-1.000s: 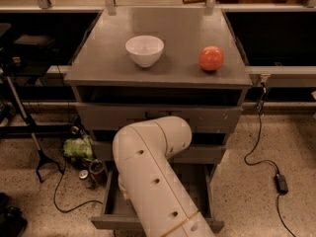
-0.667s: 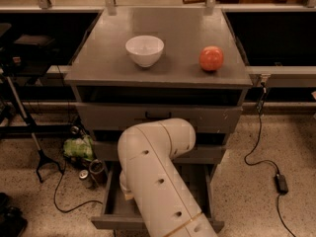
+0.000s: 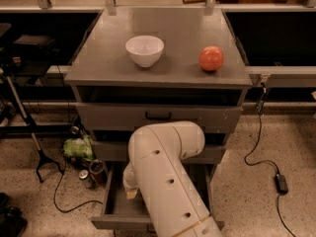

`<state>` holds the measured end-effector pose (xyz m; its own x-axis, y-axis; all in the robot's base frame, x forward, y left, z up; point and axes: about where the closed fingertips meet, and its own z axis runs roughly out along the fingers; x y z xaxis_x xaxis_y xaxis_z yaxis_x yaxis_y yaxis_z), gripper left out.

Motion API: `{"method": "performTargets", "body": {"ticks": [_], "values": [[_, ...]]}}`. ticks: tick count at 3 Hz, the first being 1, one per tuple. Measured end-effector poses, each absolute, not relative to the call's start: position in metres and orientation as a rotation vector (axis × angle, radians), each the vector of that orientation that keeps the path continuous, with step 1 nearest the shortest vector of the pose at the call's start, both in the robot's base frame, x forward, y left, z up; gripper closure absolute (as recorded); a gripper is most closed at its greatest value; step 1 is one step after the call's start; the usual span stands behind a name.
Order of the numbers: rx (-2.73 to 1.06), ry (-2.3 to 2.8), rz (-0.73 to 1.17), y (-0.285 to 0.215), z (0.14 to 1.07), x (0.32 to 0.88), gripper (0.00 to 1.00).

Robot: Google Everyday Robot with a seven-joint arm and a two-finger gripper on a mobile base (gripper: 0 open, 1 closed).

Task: Place orange into bottom drawer

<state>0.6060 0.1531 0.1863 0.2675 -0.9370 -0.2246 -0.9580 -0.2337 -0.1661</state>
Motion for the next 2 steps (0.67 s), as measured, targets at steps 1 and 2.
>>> {"method": "performTargets", "body": {"ticks": [1,2], "values": [[-2.236,1.766,0.109,0.1475,0.19,0.6128,0.0],[-2.236,1.766,0.109,0.1475,0.19,0.6128,0.0]]}}
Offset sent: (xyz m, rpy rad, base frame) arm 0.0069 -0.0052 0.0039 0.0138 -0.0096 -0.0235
